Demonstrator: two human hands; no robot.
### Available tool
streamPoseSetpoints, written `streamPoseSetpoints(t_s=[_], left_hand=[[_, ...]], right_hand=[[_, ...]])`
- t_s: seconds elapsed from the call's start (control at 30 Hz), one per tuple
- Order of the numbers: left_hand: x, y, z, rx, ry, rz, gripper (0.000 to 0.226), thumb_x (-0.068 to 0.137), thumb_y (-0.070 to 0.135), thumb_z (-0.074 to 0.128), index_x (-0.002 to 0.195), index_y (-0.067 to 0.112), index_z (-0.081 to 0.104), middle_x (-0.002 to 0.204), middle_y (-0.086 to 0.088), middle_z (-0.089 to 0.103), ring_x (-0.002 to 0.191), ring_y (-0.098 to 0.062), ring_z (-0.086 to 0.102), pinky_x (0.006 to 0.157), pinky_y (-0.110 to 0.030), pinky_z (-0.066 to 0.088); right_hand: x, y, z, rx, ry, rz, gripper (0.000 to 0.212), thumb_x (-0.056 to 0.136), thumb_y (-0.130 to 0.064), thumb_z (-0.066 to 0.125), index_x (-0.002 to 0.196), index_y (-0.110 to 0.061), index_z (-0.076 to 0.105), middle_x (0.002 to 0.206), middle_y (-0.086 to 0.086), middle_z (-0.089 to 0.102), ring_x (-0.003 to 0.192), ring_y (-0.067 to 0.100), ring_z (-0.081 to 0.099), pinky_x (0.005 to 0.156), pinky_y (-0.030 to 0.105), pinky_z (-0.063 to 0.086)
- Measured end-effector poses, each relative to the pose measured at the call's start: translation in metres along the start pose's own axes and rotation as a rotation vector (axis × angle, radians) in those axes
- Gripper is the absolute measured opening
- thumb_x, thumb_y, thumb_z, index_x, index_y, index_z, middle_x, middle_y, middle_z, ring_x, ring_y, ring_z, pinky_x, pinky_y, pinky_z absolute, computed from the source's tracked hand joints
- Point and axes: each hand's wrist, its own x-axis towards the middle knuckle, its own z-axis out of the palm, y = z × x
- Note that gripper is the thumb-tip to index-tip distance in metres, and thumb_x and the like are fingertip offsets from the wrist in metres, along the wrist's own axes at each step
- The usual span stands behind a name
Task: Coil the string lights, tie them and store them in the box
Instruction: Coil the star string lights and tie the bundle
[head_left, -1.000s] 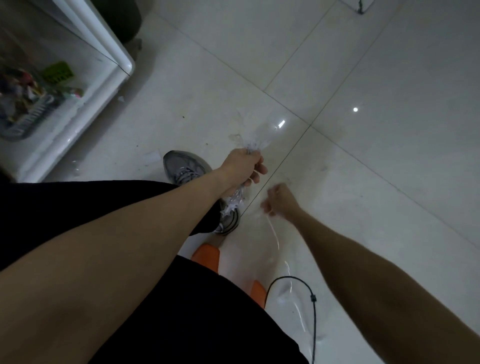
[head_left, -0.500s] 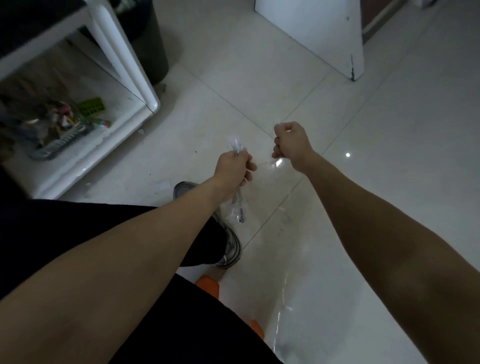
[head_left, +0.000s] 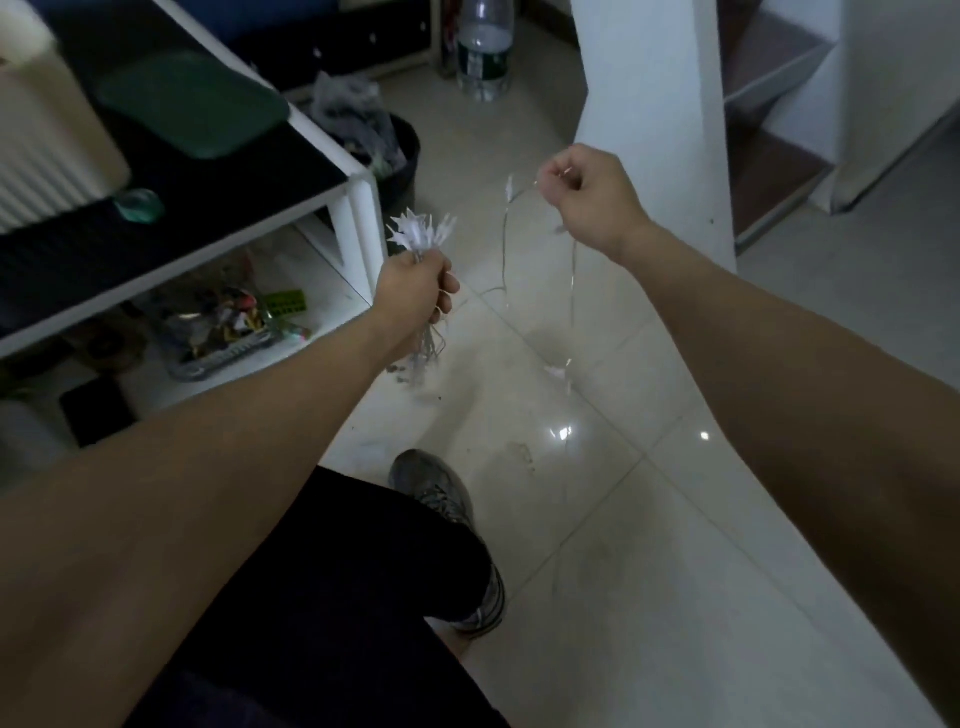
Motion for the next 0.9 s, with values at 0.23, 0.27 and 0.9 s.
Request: streamPoseSetpoints(t_s=[0.23,0.27,0.9], left_hand=[[0.002,0.028,-0.050,0.086,-0.042,0.071,0.022,0.103,0.019,0.042,0.084,0.012,0.053,0.066,-0.002,0.060,0.050,-0.015,0.049,0.046,-0.026,0.034],[0.001,0.030,-0.055,0.121,-0.049,0.081,0.023,0.103,0.020,0.042,0.084,0.012,0.053,0.069,-0.002,0.060,0.051,-0.015,0.050,0.046,-0.026,0.034],[0.006,0.024,-0.084,0.055,-0.053,0.107,0.026,0.105,0.022,0.042,0.085,0.013,0.056,0.065,0.000,0.056,0.055,-0.013,0.051,0.047,-0.022,0.035]], right_hand=[[-0.018,0.004,0.039,-0.078,-0.319,0.321,0.008,0.093,-0.012,0.064,0.088,-0.007,0.066,0.083,0.014,0.063,0.053,0.018,0.050,0.051,0.026,0.041],[-0.022,0.009,0.044,-0.121,-0.366,0.345,0.009,0.094,-0.014,0.065,0.091,-0.006,0.067,0.087,0.014,0.065,0.056,0.019,0.053,0.052,0.026,0.042],[-0.060,-0.023,0.152,-0.105,-0.779,0.262,0.044,0.084,-0.030,0.080,0.125,-0.026,0.066,0.128,-0.009,0.062,0.120,0.015,0.057,0.092,0.026,0.044]])
